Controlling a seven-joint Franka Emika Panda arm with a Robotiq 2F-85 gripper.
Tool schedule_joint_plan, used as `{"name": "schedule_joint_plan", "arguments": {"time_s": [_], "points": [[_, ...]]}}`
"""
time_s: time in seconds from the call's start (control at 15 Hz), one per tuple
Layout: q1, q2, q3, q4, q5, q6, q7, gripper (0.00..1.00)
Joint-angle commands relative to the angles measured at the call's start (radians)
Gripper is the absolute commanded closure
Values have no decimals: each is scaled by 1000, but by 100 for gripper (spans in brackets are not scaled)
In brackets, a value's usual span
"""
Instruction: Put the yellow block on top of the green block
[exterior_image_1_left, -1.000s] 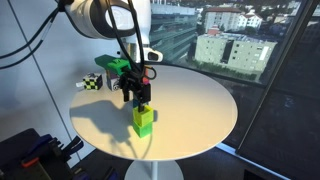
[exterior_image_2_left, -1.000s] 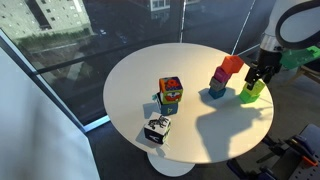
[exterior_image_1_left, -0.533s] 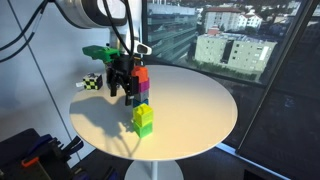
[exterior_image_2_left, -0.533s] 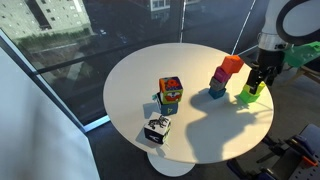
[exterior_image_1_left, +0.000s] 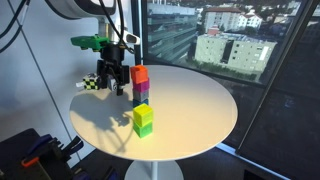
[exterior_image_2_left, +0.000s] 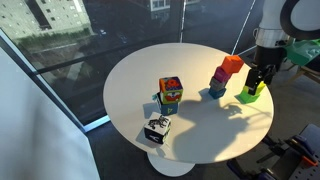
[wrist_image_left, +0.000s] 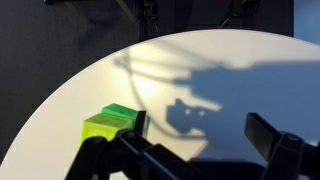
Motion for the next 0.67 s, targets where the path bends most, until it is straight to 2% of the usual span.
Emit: {"name": "schedule_joint_plan", "arguments": {"time_s": [0.0,0.6], "points": [[16,-92,24,-48,4,6,18,0],[45,-258,62,-134,20,76,34,0]]}}
